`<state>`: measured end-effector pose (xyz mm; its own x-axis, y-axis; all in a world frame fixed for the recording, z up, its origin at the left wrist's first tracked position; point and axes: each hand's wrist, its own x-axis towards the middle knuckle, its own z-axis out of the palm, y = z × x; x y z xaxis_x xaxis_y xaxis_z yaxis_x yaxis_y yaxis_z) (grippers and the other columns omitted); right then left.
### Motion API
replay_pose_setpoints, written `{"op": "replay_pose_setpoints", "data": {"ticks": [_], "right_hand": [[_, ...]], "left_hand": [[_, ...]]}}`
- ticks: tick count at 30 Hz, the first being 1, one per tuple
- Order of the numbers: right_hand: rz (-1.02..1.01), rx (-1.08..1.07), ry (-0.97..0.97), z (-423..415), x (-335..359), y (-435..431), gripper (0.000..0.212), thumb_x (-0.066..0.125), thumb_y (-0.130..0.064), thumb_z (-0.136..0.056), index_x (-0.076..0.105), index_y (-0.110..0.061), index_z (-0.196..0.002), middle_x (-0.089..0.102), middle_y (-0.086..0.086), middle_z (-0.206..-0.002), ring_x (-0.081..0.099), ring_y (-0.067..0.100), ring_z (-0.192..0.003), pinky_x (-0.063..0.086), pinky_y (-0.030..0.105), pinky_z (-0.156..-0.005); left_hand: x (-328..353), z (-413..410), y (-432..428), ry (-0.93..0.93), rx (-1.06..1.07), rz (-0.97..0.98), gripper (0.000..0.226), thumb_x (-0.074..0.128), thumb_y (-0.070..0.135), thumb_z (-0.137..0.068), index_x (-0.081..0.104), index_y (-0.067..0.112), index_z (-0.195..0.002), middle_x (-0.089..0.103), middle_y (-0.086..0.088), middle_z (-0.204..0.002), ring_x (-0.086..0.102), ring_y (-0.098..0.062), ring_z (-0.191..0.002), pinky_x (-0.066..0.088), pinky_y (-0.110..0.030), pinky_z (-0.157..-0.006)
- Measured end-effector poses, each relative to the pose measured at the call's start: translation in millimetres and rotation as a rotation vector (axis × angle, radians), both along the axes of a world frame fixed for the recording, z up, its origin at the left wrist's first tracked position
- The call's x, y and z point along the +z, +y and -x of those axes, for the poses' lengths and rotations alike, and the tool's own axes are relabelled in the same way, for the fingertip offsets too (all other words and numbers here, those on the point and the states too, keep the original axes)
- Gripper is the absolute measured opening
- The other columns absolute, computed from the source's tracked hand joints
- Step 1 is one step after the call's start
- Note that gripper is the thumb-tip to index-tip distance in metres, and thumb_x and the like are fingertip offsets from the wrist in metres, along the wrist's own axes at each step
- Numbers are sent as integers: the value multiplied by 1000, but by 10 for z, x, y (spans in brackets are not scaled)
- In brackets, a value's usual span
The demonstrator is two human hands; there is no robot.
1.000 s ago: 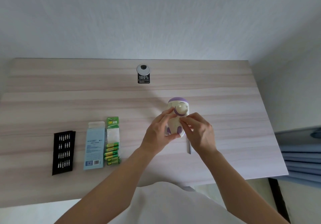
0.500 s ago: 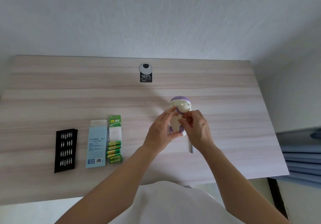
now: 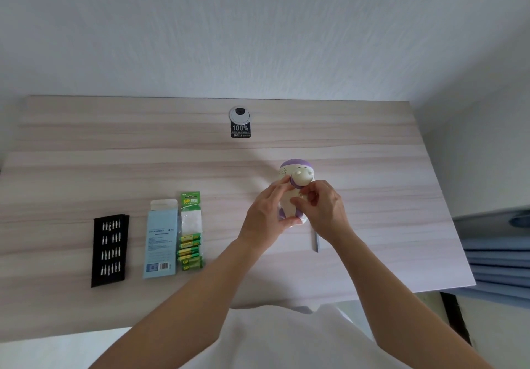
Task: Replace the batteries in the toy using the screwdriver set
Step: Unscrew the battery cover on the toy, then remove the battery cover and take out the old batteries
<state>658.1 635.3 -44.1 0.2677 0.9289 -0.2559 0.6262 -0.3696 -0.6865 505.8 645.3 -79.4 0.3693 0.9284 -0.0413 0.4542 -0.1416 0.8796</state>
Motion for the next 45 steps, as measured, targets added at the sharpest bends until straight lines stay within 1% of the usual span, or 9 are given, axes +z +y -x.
{"op": "replay_pose_setpoints", "data": {"ticks": [16,20,23,25,29,32,37,42,45], "right_hand": [[-157,-68,131,61,47,-306,19,73,-10,-82,57,-18,-86,64,-5,-84,59,8,-77,49,20,-64],[-248,-178,180,53,211,-430,27,78,-6,-80,59,-25,-81,67,-8,-79,64,4,-75,51,14,-65],[-294,-357,287,-108,274,-534,24,79,-7,-80,61,-21,-88,68,-5,-80,68,9,-71,54,19,-68],[-303,-457,404,-275,217,-607,16,76,-8,-85,62,-13,-91,70,2,-76,71,21,-69,59,28,-71],[-177,-596,517,-660,-101,-638,8,74,-12,-89,68,-15,-92,69,2,-82,71,20,-75,61,36,-74],[-22,-554,538,-978,-387,-607,7,71,-6,-91,67,-10,-95,68,8,-82,68,24,-78,60,33,-70],[145,-456,527,-1291,-719,-532,6,68,-2,-90,66,-7,-92,69,15,-70,66,30,-70,61,47,-77],[221,-283,373,-1406,-843,-445,8,74,-16,-83,70,-20,-88,72,0,-67,69,27,-76,62,46,-76],[242,-198,240,-1482,-843,-430,8,74,-18,-83,70,-18,-90,69,-6,-71,67,22,-75,56,31,-68]], "left_hand": [[36,4,27,11,-43,-53,80,87,28,-69,51,24,-140,50,13,-145,54,-10,-125,51,-32,-96],[19,14,24,-10,-34,-73,79,91,20,-66,55,14,-136,57,2,-139,62,-16,-108,41,0,-81],[12,20,27,10,-51,-76,80,90,16,-67,52,12,-138,55,0,-141,62,-18,-104,36,4,-77],[18,12,0,28,-59,-83,79,89,20,-68,51,14,-138,53,1,-143,64,-22,-97,36,3,-73],[-17,-25,-65,61,-9,-90,81,92,20,-66,51,17,-136,50,5,-142,62,-21,-104,43,-5,-83],[-17,-93,-157,114,93,-84,81,90,28,-67,49,16,-136,49,3,-137,58,-18,-115,52,-29,-91],[75,-344,-325,140,286,-4,80,88,31,-69,49,13,-136,46,10,-127,57,-9,-106,56,-34,-84],[70,-584,-329,221,421,58,92,90,33,-68,43,12,-145,46,-2,-132,56,-24,-118,53,-45,-96],[114,-697,-301,274,472,106,92,87,36,-71,41,13,-147,44,-4,-132,53,-24,-119,49,-43,-99]]}}
